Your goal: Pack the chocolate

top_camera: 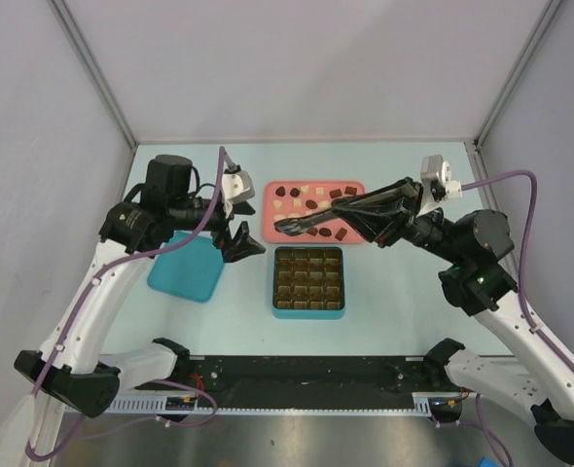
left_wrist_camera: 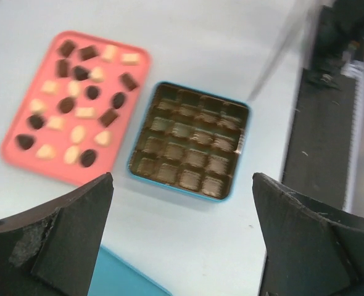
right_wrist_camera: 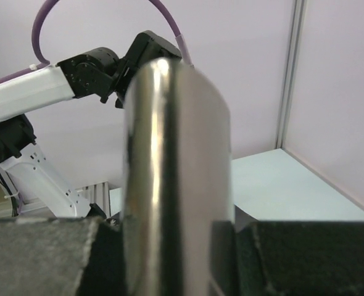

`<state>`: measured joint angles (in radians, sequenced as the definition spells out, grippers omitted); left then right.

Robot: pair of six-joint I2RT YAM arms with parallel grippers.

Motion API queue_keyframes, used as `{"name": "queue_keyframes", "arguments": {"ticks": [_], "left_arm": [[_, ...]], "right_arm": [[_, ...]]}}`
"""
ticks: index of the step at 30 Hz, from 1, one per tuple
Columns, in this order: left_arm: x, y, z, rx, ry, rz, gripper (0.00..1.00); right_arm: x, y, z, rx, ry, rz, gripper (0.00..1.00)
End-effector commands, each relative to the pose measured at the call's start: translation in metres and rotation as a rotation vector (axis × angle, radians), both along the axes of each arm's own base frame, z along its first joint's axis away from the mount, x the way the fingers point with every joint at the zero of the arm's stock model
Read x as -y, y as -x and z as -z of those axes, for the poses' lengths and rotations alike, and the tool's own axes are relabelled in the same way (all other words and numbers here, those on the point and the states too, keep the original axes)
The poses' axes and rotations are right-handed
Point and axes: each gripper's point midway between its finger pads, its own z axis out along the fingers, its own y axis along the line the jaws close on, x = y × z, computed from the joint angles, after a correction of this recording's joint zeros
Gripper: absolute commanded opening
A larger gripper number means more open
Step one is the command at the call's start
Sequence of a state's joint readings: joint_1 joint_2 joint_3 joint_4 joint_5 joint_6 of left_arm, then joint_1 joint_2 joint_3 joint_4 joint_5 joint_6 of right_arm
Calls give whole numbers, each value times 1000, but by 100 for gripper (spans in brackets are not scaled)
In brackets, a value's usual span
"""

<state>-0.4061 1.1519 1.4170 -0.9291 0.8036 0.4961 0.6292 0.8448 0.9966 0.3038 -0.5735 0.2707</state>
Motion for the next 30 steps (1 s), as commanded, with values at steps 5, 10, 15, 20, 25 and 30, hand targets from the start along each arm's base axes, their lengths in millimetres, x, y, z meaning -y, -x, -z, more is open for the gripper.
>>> {"name": "queue_keyframes", "arguments": {"ticks": [5,10,15,20,25,30], "left_arm": [[-4,-33,-20,136,61,-149,100],[-21,-68,-17,122,53,-329,100],[-32,-98,31,-18,-14,-436,100],[-60,-132,51,-104,34,-556,99],[-71,-167,91,-174,-16,-640,79],[-64,-209,135,-264,-45,-700,67]], "right_arm": [[-19,-8,12,6,89,71,14],[-32,-61,41,35,203,373,15],[-42,-115,63,33,242,550,10],[-54,-165,90,-38,221,583,10],[-43,-213,105,-71,213,645,9],[-31,-230,111,-85,209,689,9]]}}
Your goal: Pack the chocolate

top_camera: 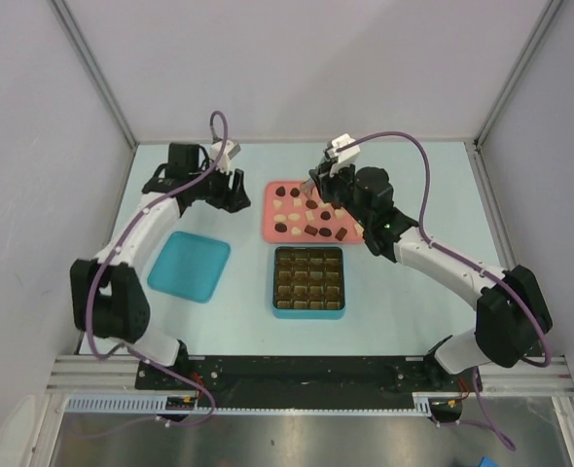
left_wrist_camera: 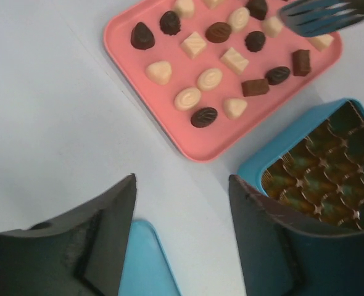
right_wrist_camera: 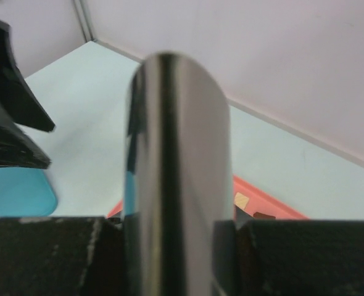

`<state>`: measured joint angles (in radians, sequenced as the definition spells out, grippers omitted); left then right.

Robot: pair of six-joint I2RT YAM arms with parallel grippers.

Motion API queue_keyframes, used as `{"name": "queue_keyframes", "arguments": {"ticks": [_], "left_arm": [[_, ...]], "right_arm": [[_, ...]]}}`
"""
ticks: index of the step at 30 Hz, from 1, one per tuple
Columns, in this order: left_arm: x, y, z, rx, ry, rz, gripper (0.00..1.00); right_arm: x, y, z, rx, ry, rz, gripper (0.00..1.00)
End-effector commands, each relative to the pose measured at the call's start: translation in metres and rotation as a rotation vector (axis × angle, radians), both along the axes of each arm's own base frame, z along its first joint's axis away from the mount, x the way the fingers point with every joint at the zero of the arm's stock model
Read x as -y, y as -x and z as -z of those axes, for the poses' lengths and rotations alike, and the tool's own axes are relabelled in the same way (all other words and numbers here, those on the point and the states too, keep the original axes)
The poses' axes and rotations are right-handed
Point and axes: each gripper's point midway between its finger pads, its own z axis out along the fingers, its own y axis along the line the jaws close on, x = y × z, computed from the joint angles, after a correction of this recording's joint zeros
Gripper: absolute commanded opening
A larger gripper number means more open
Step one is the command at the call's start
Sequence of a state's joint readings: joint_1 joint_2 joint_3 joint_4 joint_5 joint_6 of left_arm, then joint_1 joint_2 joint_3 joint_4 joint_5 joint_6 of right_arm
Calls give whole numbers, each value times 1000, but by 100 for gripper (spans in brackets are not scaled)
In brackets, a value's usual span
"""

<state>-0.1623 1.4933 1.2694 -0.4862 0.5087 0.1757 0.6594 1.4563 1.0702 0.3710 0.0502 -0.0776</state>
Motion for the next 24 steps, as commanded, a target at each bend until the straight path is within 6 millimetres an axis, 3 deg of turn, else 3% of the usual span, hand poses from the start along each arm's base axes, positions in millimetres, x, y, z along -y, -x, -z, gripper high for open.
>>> {"name": "queue_keyframes", "arguments": {"ticks": [1,5,9,12,18,24], "left_arm": [[9,-42,26,-51,4,-74,61],[22,-74,59,-100,-31,-108,55],[43,-84,77,-101,-63,-92,56],[44,-89,92,-131,-65,-124,56],[42,-80,114,-167,-89,-145,53],[35,-58,130,-185,-127,-142,48]], "right_arm": [[7,-9,-62,135,-123,36,8],[17,-6,-60,114,-97,56,6],[23,0,-64,108,-91,58,4],[26,2,-63,97,-91,61,4],[36,2,-63,79,-110,63,4],[43,3,-59,60,-129,63,4]]}}
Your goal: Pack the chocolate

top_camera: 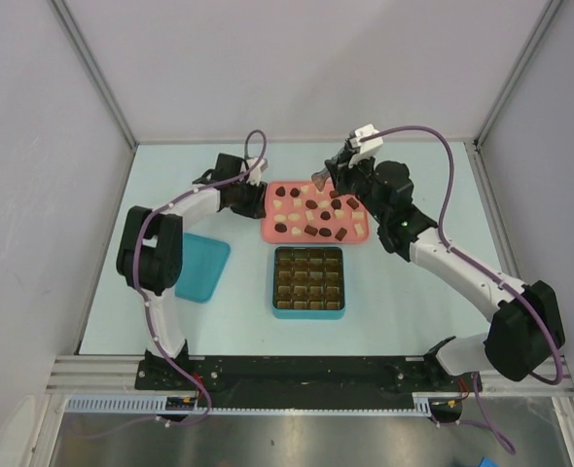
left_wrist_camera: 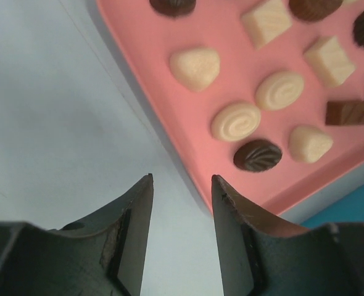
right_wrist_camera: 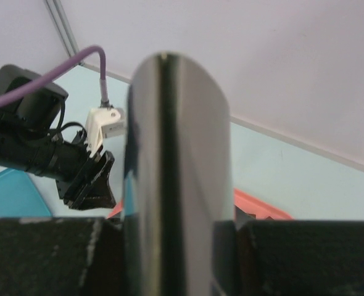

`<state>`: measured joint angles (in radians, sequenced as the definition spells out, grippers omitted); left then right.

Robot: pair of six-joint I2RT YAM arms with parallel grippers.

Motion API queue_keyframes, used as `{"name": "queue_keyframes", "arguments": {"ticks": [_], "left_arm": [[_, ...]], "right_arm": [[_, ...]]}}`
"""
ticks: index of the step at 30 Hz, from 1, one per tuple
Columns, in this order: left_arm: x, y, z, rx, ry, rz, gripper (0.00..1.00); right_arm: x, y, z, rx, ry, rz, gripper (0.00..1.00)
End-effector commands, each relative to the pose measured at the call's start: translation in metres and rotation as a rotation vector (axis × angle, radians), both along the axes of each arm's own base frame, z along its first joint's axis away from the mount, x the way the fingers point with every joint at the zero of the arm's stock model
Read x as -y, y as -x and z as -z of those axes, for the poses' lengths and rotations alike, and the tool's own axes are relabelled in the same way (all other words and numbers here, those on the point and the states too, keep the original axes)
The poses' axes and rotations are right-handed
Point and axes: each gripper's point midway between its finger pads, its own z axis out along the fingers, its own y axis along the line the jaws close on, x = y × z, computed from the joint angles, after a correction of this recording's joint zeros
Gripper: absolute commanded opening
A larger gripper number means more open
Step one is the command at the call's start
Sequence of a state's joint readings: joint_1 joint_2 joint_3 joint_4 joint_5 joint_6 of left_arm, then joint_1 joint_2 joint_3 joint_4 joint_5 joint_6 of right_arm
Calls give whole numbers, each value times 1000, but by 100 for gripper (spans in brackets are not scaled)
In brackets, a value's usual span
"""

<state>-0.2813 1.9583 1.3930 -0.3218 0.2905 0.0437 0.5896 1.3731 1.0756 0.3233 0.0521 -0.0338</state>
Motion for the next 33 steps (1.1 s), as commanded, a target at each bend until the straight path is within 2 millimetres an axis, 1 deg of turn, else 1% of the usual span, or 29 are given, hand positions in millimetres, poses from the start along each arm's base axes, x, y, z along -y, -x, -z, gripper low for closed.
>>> {"name": "queue_keyframes", "arguments": {"ticks": [1,4,6,7,8,9,15,21,25,28,29,33], "left_arm": [[-3,12,-2,10,-17,-12,48],[-1,20,9,-18,-24,-3,49],[0,22,8,-10,-24,1,50],[0,25,11,-18,-26,-1,51],[1,25,11,-16,-28,0,54],[2,25,12,-20,-26,-2,55],[6,30,21,-37,-36,4,57],[4,44,31,-56,-65,25,55],[5,52,32,-66,-77,38,52],[3,58,35,-78,-83,40,49],[4,59,33,-77,-82,42,48],[6,72,35,-93,-75,62,45]], "right_arm": [[7,7,-30,53,-68,-9,4],[7,8,-26,45,-62,-13,4],[7,8,-25,41,-60,-15,5],[8,8,-26,43,-60,-15,5],[8,9,-26,42,-59,-18,5],[7,9,-24,39,-58,-21,5],[10,10,-20,21,-69,-19,5],[16,10,-23,21,-85,-6,5],[13,14,-23,18,-89,-32,4],[15,13,-23,15,-90,-29,4],[15,14,-24,16,-91,-28,4],[17,15,-22,6,-88,-26,4]]}}
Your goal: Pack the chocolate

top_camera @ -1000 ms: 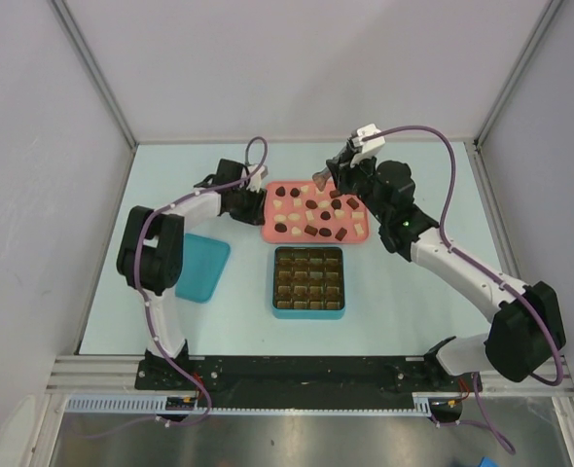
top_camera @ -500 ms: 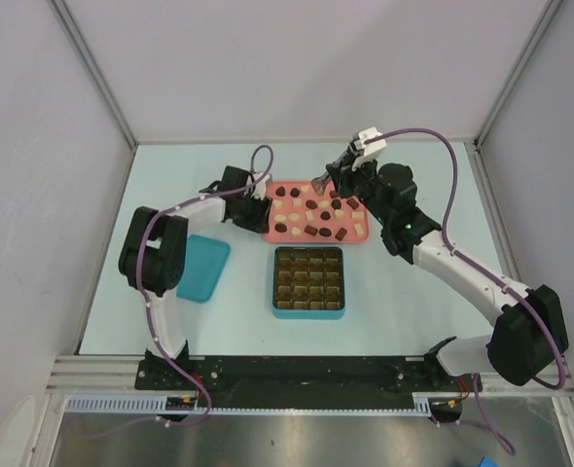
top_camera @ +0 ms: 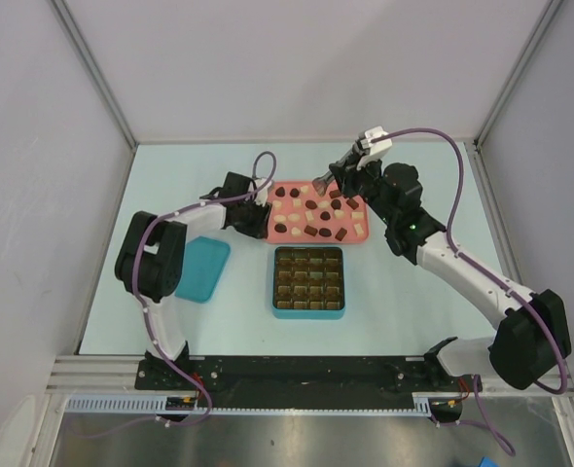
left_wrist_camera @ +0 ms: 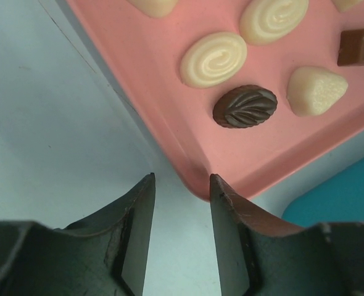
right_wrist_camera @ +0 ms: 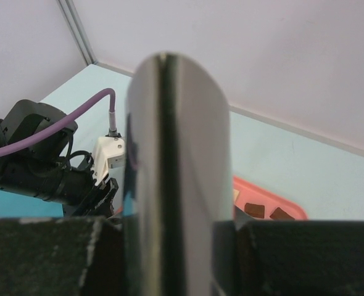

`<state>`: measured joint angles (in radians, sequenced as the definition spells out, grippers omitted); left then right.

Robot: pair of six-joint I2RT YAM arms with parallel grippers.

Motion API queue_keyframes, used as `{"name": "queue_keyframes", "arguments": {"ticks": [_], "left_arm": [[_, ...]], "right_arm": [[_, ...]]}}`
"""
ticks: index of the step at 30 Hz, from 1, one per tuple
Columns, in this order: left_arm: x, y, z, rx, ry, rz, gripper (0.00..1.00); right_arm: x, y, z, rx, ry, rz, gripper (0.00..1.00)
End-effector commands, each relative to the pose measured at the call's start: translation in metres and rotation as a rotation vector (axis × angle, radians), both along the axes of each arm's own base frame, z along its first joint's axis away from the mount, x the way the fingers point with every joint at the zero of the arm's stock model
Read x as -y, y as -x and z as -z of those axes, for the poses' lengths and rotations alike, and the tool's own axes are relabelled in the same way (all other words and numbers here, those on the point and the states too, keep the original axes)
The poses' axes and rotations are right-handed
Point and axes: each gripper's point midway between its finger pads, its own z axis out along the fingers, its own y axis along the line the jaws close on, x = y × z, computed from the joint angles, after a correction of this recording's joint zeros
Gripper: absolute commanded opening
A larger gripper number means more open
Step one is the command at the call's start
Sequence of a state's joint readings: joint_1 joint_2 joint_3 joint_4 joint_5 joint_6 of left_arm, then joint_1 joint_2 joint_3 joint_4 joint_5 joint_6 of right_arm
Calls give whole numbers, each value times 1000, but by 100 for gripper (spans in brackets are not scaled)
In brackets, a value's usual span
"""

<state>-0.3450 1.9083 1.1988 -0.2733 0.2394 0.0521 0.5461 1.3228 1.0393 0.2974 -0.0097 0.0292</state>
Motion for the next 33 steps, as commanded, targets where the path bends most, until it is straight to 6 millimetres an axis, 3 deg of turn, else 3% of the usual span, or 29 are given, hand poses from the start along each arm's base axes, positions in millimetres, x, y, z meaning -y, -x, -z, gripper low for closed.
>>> {"name": "queue_keyframes", "arguments": {"ticks": [1,13,23,33], "left_arm": [[3,22,-6,-20,-4,27,44],[9,59,-8,-23,-17,150,35],[2,94,-7,-33,-49,237,29],[6,120,-15,-15,-59,320,31]], "right_arm": [[6,7,-23,44,-42,0,4],[12,16,-21,27,-29,0,4],[21,30,-16,5,-15,2,4],[22,49,-10,-40,-26,-24,4]]}}
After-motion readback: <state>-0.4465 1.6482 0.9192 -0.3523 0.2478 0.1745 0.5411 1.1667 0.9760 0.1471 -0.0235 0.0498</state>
